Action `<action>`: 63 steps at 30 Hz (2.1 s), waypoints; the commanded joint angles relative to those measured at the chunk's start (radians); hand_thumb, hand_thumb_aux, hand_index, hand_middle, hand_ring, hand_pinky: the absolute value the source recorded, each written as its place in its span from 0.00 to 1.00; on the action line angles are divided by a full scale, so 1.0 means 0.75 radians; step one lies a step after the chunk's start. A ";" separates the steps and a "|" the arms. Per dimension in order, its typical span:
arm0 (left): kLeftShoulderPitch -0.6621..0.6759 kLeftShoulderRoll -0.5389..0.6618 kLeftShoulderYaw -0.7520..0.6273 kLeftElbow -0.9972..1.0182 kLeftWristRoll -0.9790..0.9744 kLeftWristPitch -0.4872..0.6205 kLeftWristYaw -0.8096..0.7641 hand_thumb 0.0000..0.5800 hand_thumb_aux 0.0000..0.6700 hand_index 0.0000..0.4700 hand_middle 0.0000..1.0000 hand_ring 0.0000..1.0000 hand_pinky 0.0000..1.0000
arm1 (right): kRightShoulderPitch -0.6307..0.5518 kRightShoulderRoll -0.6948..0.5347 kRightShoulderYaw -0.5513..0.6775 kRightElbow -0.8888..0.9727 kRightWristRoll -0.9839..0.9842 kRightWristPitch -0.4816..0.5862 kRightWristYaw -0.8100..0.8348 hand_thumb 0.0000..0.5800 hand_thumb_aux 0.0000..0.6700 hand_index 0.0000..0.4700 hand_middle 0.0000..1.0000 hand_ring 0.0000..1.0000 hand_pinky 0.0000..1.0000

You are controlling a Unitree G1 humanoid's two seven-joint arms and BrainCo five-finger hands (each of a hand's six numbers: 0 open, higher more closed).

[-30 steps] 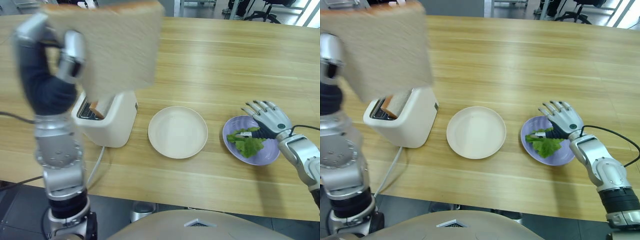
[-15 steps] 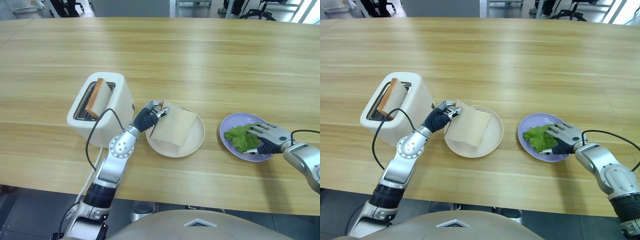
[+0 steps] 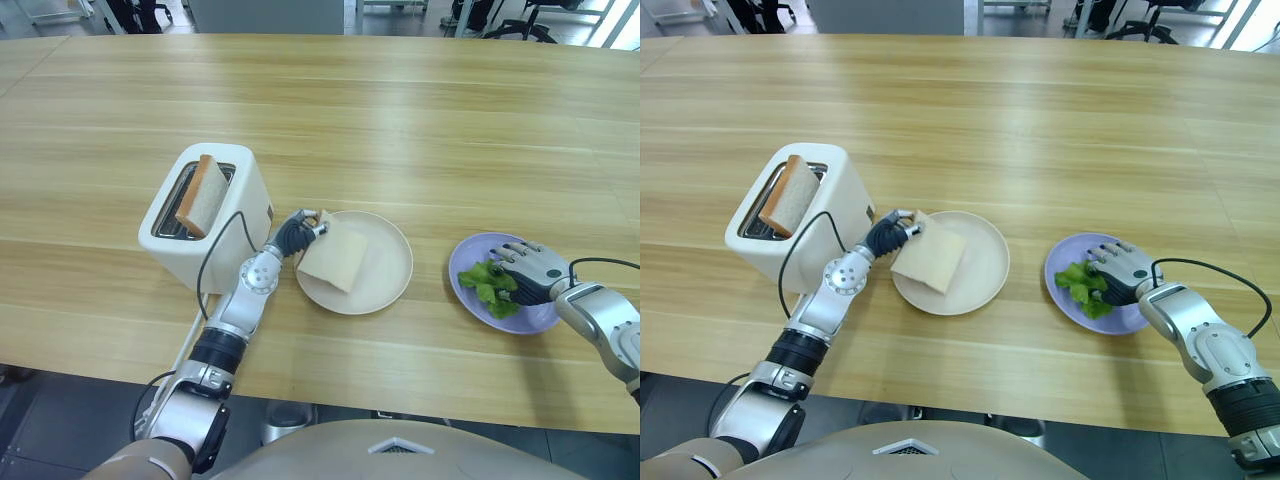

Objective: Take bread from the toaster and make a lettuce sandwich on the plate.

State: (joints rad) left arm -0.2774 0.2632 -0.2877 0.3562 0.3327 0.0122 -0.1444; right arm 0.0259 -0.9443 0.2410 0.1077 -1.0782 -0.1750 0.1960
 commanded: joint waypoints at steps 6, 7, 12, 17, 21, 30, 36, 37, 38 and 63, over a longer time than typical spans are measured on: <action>0.143 0.106 0.030 -0.262 0.080 0.040 0.002 0.00 0.00 0.00 0.00 0.00 0.00 | -0.019 0.028 0.044 0.095 0.014 -0.008 -0.076 1.00 1.00 0.98 0.00 0.00 0.00; 0.166 0.118 0.044 -0.329 0.082 0.039 0.010 0.00 0.00 0.00 0.00 0.00 0.00 | -0.020 0.032 0.040 0.096 0.024 -0.011 -0.089 1.00 1.00 0.98 0.00 0.00 0.00; 0.236 0.174 0.113 -0.610 0.226 0.010 0.138 0.00 0.00 0.00 0.00 0.00 0.00 | -0.045 0.036 -0.005 0.046 0.076 -0.018 -0.149 1.00 1.00 0.98 0.00 0.00 0.00; 0.286 0.201 0.192 -0.887 0.363 -0.017 0.235 0.00 0.00 0.00 0.00 0.00 0.00 | -0.046 -0.013 -0.061 -0.053 0.113 -0.019 -0.125 1.00 1.00 0.98 0.00 0.00 0.00; 0.361 0.176 0.288 -1.140 0.398 -0.038 0.283 0.00 0.00 0.00 0.00 0.00 0.00 | -0.021 -0.046 -0.088 -0.102 0.135 -0.018 -0.094 1.00 1.00 0.98 0.00 0.00 0.00; 0.664 0.129 0.600 -1.343 0.470 -0.098 0.416 0.00 0.00 0.00 0.00 0.00 0.00 | -0.001 -0.104 -0.046 -0.066 0.132 -0.062 0.024 0.37 0.21 0.20 0.00 0.00 0.00; 0.812 0.074 0.787 -1.247 0.406 -0.151 0.523 0.00 0.00 0.00 0.00 0.00 0.00 | -0.021 -0.120 0.048 0.090 0.052 -0.089 0.040 0.00 0.00 0.00 0.00 0.00 0.00; 0.824 0.063 0.800 -1.255 0.399 -0.159 0.530 0.00 0.00 0.00 0.00 0.00 0.00 | -0.033 -0.125 0.062 0.113 0.041 -0.097 0.039 0.00 0.00 0.00 0.00 0.00 0.00; 0.833 0.053 0.814 -1.260 0.389 -0.168 0.537 0.00 0.00 0.00 0.00 0.00 0.00 | -0.041 -0.132 0.073 0.133 0.035 -0.104 0.047 0.00 0.00 0.00 0.00 0.00 0.00; 0.837 0.010 0.816 -1.188 0.409 -0.148 0.468 0.00 0.00 0.00 0.00 0.00 0.00 | -0.112 -0.099 0.160 0.227 0.018 -0.143 -0.066 1.00 1.00 0.98 0.00 0.00 0.00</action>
State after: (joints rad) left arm 0.3359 0.2705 0.3359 -0.5811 0.6234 -0.1329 0.2413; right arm -0.0759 -1.0383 0.3375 0.2704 -1.0813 -0.2666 0.1409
